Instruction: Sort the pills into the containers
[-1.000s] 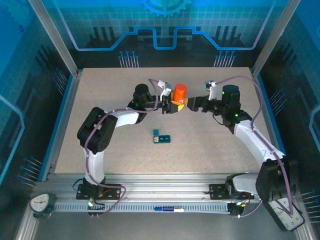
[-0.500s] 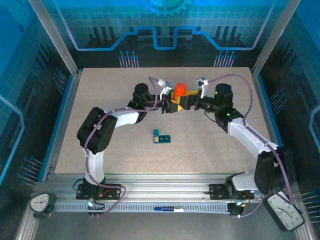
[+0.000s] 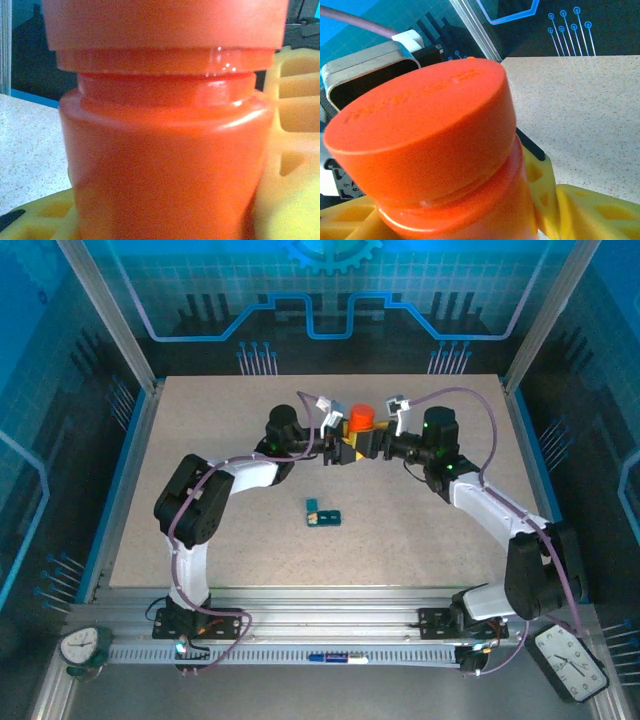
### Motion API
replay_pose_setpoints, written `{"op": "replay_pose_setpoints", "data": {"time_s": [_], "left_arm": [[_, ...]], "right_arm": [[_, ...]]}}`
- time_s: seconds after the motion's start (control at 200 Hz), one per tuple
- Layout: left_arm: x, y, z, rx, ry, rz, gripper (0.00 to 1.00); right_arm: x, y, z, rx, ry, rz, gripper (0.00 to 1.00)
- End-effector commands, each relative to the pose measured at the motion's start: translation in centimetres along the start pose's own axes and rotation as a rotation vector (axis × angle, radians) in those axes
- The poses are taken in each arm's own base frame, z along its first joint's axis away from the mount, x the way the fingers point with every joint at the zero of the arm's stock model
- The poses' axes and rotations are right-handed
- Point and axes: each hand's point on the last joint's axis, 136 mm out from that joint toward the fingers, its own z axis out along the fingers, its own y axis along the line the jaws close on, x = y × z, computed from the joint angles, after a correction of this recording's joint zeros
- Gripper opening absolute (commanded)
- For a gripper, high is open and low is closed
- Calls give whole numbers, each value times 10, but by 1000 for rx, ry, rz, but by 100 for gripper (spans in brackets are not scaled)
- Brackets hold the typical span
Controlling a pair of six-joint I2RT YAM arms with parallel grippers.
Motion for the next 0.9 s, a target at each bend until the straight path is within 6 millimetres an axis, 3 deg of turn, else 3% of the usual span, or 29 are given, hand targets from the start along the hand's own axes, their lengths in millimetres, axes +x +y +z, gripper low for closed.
{"op": "replay_pose_setpoints", "data": {"time_s": [0.0, 0.1, 0.36, 0.896], "left_arm": [[-29, -28, 4, 84, -19, 95, 0], [-28, -29, 4, 90, -15, 95, 0], [-27, -29, 3, 81, -23, 103, 0], [-34, -29, 2, 67, -46, 142, 0]], "right_arm": [[-18, 10, 6, -40, -43, -25, 66], [-18, 11, 7, -48, -45, -20, 64], [-21, 12, 6, -51, -68, -2, 45], [-16, 7, 1, -20, -86, 16, 36]]}}
